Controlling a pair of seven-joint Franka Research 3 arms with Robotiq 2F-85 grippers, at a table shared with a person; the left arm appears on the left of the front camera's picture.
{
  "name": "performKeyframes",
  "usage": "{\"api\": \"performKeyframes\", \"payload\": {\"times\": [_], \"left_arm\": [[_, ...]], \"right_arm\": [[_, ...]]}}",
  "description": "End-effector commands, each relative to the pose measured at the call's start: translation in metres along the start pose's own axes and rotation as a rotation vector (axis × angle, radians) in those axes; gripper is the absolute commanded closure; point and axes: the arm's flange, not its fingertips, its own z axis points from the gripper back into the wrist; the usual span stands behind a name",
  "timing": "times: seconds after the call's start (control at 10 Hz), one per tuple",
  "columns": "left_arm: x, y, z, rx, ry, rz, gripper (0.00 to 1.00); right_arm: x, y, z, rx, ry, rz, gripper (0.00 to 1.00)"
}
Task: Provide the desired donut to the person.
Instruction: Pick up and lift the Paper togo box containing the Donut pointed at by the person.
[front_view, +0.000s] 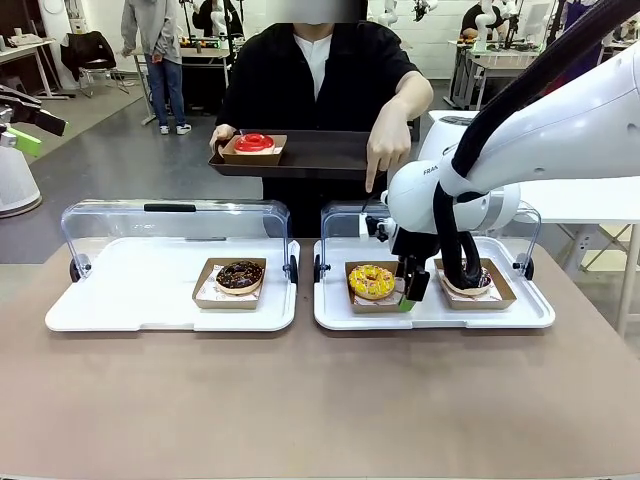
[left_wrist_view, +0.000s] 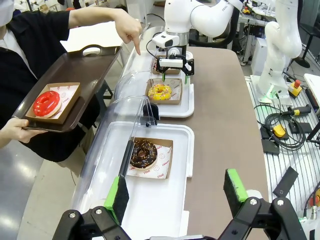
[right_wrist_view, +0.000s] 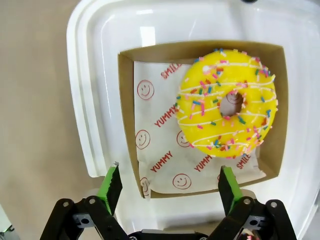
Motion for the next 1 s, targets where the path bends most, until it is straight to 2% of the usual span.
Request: {"api": "performKeyframes", "payload": {"times": [0.0, 0.9], "left_arm": [[0.002, -0.001, 0.001, -0.003, -0.011, 0.016, 0.00], [0.002, -0.001, 0.001, -0.003, -0.011, 0.016, 0.00]], "right_arm": [[-0.001, -0.006, -0.006, 0.006, 0.028, -0.003, 0.00], [-0.006, -0.005, -0.018, 0.037, 0.042, 0.017, 0.00]]}}
